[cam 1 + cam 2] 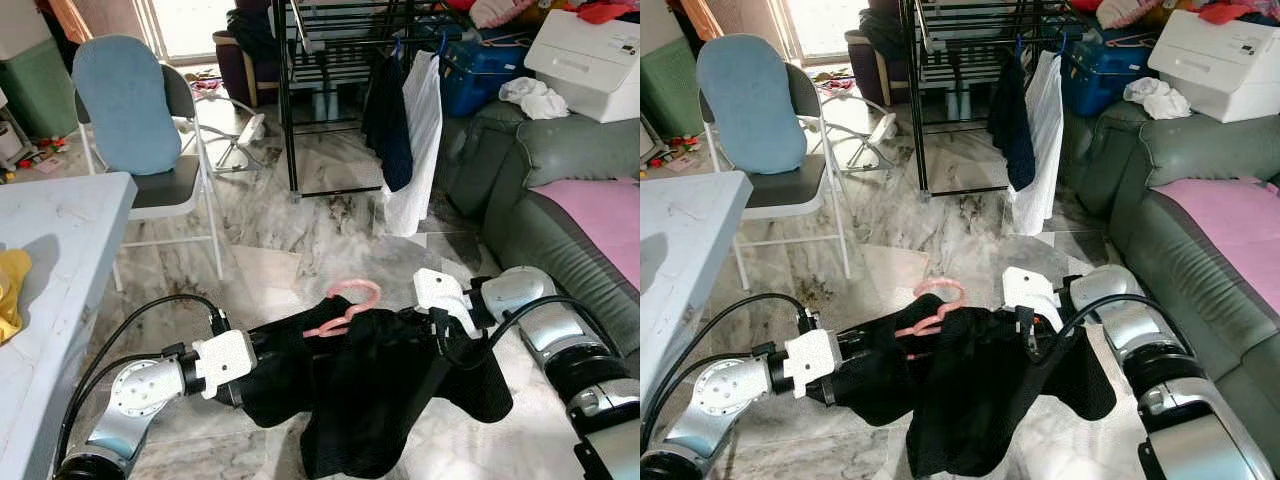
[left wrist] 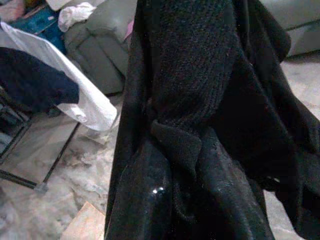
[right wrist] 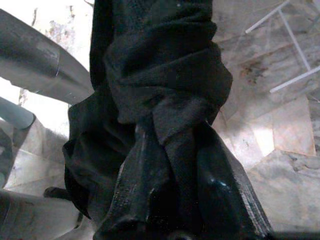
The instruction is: Hang hanger
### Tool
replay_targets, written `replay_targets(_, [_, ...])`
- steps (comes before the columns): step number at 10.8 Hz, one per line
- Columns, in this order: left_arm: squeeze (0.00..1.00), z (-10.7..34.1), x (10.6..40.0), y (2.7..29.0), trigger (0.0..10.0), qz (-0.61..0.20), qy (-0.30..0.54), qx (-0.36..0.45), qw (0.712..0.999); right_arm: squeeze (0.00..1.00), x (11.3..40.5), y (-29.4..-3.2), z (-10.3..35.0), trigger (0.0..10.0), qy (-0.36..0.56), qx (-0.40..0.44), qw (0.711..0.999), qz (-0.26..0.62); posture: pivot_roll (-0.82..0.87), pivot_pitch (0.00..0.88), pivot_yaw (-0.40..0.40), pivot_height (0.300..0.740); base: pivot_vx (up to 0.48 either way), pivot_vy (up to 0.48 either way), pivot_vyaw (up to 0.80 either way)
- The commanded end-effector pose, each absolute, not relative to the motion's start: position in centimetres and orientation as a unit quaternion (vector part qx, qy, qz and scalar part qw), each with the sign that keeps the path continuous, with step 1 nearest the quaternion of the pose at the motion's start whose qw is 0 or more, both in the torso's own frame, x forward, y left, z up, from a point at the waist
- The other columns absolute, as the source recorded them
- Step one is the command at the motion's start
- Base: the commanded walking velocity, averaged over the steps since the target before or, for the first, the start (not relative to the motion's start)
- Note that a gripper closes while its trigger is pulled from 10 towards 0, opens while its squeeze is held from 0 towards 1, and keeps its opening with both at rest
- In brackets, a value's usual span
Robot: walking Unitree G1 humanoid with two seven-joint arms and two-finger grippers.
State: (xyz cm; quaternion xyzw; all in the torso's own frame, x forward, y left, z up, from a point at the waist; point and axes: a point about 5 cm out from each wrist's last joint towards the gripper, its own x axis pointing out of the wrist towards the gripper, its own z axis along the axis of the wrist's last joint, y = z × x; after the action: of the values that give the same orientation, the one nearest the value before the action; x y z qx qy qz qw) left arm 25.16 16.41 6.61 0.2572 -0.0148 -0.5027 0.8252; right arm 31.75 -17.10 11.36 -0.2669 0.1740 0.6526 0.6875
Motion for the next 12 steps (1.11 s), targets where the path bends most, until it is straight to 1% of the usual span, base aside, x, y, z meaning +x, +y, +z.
replay_targets(1, [0.00, 7.3, 25.7, 16.0, 0.0, -0.494, -0.040, 0.258, 0.829, 0.00, 31.8, -16.6, 11.2, 0.0, 0.163, -0.252, 0.696, 0.653, -0.05, 0.000, 0.010, 0.740, 0.000, 0.000, 0.00])
replay_targets(2, [0.00, 7.1, 25.9, 16.1, 0.0, -0.490, -0.034, 0.260, 0.831, 0.00, 31.8, -16.3, 11.0, 0.0, 0.161, -0.248, 0.699, 0.651, -0.05, 0.000, 0.013, 0.740, 0.000, 0.000, 0.00])
replay_targets(3, [0.00, 7.2, 26.5, 16.0, 4.0, -0.483, -0.032, 0.267, 0.833, 0.00, 32.1, -15.9, 11.1, 0.0, 0.153, -0.243, 0.710, 0.643, -0.05, 0.000, 0.014, 0.740, 0.000, 0.000, 0.00])
replay_targets(4, [1.00, 7.4, 27.3, 16.3, 10.0, -0.455, -0.032, 0.265, 0.850, 0.00, 32.5, -15.5, 11.1, 0.0, 0.145, -0.244, 0.724, 0.628, -0.05, 0.000, 0.020, 0.740, 0.000, 0.000, 0.00])
replay_targets(5, [1.00, 7.4, 27.6, 16.3, 10.0, -0.447, -0.030, 0.255, 0.857, 0.00, 32.7, -15.5, 11.0, 0.0, 0.143, -0.249, 0.735, 0.614, -0.05, 0.000, 0.020, 0.740, 0.000, 0.000, 0.00])
replay_targets(6, [1.00, 7.7, 27.5, 16.2, 10.0, -0.440, -0.044, 0.246, 0.863, 0.00, 33.1, -15.8, 10.3, 0.0, 0.152, -0.265, 0.763, 0.569, -0.05, 0.000, 0.031, 0.740, 0.000, 0.000, 0.00])
replay_targets(7, [1.00, 7.8, 27.2, 16.3, 10.0, -0.435, -0.045, 0.227, 0.870, 0.00, 33.2, -16.1, 9.6, 0.0, 0.160, -0.277, 0.780, 0.538, -0.05, 0.000, 0.042, 0.740, 0.000, 0.000, 0.00])
replay_targets(9, [1.00, 8.0, 26.8, 16.5, 10.0, -0.427, -0.048, 0.205, 0.879, 0.00, 32.9, -16.5, 8.7, 0.0, 0.169, -0.294, 0.785, 0.518, -0.08, 0.000, 0.080, 0.740, 0.000, 0.000, 0.00])
replay_targets(10, [1.00, 7.8, 26.8, 16.2, 10.0, -0.434, -0.044, 0.195, 0.879, 0.00, 32.4, -16.9, 8.3, 0.0, 0.166, -0.286, 0.798, 0.504, -0.10, 0.000, 0.108, 0.740, 0.000, 0.000, 0.00])
replay_targets(11, [1.00, 7.7, 27.0, 16.0, 10.0, -0.431, -0.043, 0.194, 0.880, 0.00, 32.3, -17.1, 8.1, 0.0, 0.169, -0.288, 0.801, 0.498, -0.12, 0.000, 0.120, 0.740, 0.000, 0.000, 0.00])
replay_targets(12, [1.00, 7.5, 28.0, 16.0, 10.0, -0.361, -0.039, 0.166, 0.917, 0.00, 32.4, -17.6, 7.8, 0.0, 0.169, -0.284, 0.826, 0.456, -0.15, 0.000, 0.160, 0.740, 0.000, 0.000, 0.00])
